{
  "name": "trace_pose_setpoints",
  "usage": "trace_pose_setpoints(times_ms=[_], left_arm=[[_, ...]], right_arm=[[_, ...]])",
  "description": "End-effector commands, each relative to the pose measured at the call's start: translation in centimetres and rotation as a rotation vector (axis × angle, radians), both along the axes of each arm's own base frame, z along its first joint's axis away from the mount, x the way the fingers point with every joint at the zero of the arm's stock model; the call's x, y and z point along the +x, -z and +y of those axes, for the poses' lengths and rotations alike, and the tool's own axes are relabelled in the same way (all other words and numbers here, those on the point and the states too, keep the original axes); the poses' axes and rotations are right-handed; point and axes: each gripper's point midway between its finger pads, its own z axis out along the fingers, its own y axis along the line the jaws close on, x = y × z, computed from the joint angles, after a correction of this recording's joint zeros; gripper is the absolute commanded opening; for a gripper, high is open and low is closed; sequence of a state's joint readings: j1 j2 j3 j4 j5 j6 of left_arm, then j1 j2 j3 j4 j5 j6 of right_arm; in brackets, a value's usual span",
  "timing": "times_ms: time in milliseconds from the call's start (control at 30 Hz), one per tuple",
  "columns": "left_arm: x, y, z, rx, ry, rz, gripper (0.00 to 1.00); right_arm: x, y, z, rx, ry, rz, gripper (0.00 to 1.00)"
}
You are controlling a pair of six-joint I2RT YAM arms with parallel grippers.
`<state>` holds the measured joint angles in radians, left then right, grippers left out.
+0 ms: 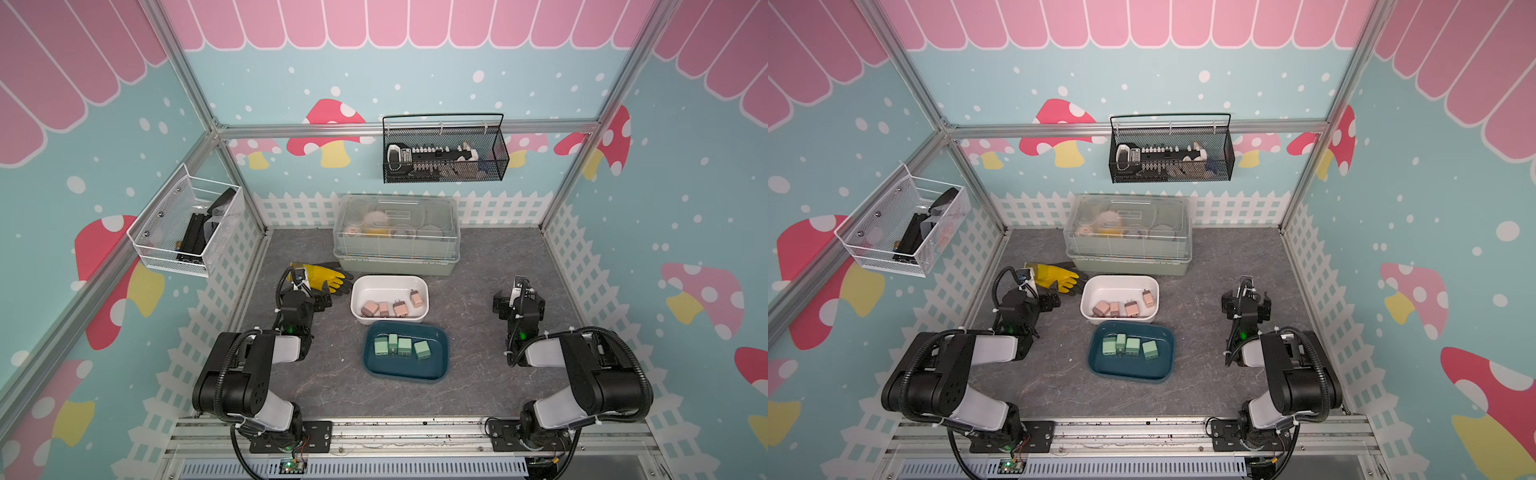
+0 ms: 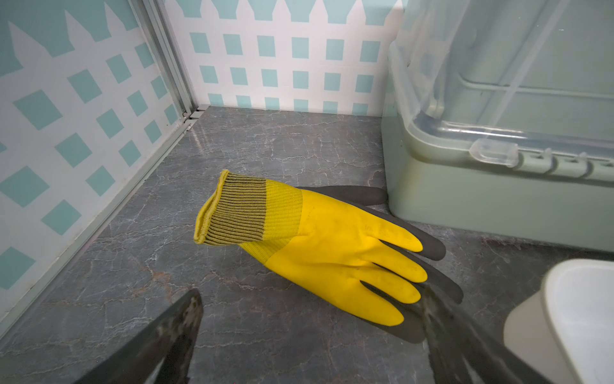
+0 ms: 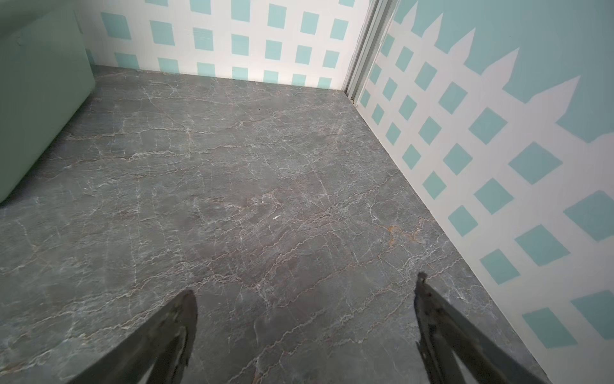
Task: Place the plugs by color into the storage box
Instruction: Reset both arms
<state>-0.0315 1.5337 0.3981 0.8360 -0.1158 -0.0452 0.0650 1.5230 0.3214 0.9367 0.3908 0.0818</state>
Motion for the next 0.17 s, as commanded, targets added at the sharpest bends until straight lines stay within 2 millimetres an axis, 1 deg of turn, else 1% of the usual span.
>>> trace_pose_setpoints(times_ms=[0,133], left_arm=[[0.74,-0.22,0.39,-0.007,0.005,0.003,0.99],[0.26,-0.48,0.35,-0.006,0.007,-0.01,0.99]], right_arm=[[0.6,-1.2,-0.14,-0.008,0.003,-0.038,0.99],[0.62,-1.16,-0.12,-0.007,0.002,-0.039,0.99]])
